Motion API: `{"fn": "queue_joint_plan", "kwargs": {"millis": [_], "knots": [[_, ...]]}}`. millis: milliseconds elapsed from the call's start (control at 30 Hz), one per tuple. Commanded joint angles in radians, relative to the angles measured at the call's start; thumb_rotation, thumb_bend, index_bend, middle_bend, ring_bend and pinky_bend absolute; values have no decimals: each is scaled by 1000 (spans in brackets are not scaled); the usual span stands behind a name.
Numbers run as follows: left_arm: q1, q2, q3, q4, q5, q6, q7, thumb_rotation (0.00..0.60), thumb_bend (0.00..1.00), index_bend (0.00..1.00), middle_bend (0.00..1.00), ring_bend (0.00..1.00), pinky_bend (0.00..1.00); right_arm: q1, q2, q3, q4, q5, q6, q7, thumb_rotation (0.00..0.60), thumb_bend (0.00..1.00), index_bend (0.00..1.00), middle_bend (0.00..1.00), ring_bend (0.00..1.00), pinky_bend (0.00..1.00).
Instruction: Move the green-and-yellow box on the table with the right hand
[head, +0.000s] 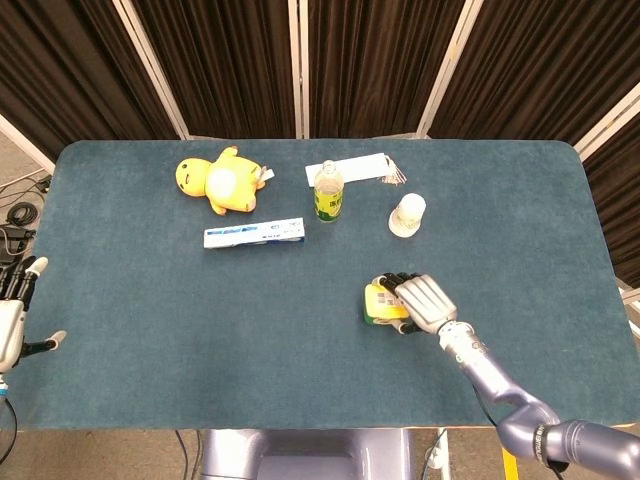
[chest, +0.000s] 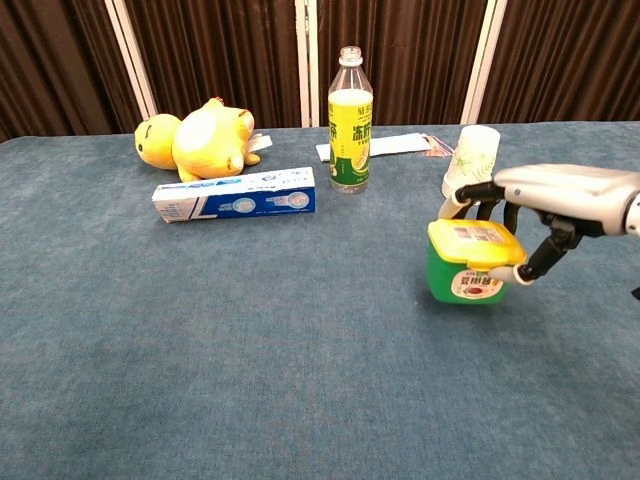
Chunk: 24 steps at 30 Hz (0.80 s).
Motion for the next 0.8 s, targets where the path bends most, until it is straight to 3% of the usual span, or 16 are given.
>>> {"fn": "queue_joint_plan", "kwargs": {"millis": [33,267,500,600,667,733,800], "knots": [[-1,-1,0,0,-1,-1,3,600,0,0,0,0,0,12,113,7,-115,24,-70,114,600,480,364,456,396,409],[-3,-4,1,-1,-5,-3,12,600,0,0,0,0,0,92,293,13,-219,125,-331,281,600,527,366,467,402,408],[-4,-4,3,-3,-10,-10,15,600,0,0,0,0,0,174,328,-3,-173,177,-537,342,600,547,355,457,395,386],[-5,-3,3,-5,-12,-12,16,600,0,0,0,0,0,196,324,-15,-148,183,-588,346,600,476,177,200,176,161],[-5,-3,3,-5,-12,-12,17,600,0,0,0,0,0,200,321,-18,-139,184,-595,346,600,304,26,16,11,8],[-5,-3,3,-5,-13,-12,17,600,0,0,0,0,0,190,310,-21,-118,168,-546,318,600,226,0,0,0,0],[-5,-3,3,-4,-14,-12,16,600,0,0,0,0,0,167,293,-19,-104,150,-458,282,600,215,0,0,0,0]]}}
